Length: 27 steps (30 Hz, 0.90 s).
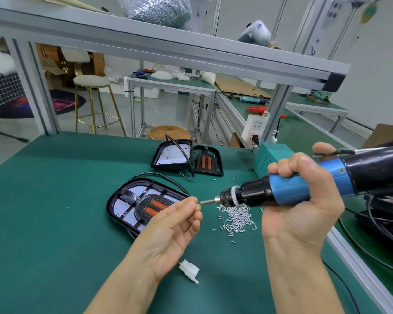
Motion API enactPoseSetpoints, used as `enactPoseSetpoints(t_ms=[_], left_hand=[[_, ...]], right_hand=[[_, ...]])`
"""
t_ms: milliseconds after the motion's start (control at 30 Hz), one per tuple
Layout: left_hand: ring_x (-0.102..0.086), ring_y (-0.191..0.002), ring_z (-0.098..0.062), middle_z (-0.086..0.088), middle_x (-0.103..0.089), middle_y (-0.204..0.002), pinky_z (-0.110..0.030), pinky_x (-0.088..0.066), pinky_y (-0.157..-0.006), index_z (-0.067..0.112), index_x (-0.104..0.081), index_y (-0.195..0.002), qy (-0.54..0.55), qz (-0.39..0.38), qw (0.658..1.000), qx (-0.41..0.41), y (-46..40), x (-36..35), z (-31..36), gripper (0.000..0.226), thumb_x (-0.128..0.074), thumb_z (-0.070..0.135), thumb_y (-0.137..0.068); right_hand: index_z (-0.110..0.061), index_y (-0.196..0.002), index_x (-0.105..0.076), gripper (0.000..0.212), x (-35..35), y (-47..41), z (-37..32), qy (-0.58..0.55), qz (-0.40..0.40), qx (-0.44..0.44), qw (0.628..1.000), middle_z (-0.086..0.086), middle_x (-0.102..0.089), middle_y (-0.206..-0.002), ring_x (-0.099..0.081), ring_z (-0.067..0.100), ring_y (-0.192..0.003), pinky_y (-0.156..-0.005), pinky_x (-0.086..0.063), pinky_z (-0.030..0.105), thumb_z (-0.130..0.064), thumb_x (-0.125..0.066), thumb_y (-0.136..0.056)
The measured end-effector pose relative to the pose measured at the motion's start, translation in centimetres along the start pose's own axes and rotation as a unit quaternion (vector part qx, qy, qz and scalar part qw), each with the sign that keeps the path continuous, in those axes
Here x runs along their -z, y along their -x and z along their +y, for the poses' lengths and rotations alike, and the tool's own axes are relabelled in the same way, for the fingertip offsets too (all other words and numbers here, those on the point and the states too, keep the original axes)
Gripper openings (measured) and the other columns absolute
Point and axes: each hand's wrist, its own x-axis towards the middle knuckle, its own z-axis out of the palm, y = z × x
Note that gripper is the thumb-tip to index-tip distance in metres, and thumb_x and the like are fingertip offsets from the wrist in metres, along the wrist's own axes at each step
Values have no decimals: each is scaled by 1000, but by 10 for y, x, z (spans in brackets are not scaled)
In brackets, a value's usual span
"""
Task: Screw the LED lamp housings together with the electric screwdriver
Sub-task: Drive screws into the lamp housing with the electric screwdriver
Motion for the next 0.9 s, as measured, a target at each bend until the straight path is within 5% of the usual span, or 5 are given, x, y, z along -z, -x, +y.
enactPoseSetpoints(t_ms=[600, 900], left_hand=[[-67, -55, -14, -9, -69, -68, -19, -55, -49, 5, -75, -63, 59, 37, 998, -1, 1, 8, 5, 9, -67, 4, -64], [-64, -54, -13, -10, -69, -70, -20, -54, -50, 4, -75, -76, -155, -28, 985, -68, -6, 13, 30, 14, -66, 8, -66]], right_hand=[[-16, -93, -50, 25, -11, 4, 14, -20, -25, -29, 999, -5, -47, -59, -47, 10, -52, -61, -45, 24, 0, -49, -74], [-16, -92, -49, 24, -17, -6, 19, -44, -29, -38, 998, -5, -47, -57, -47, 9, -50, -60, -44, 23, -1, -49, -72]])
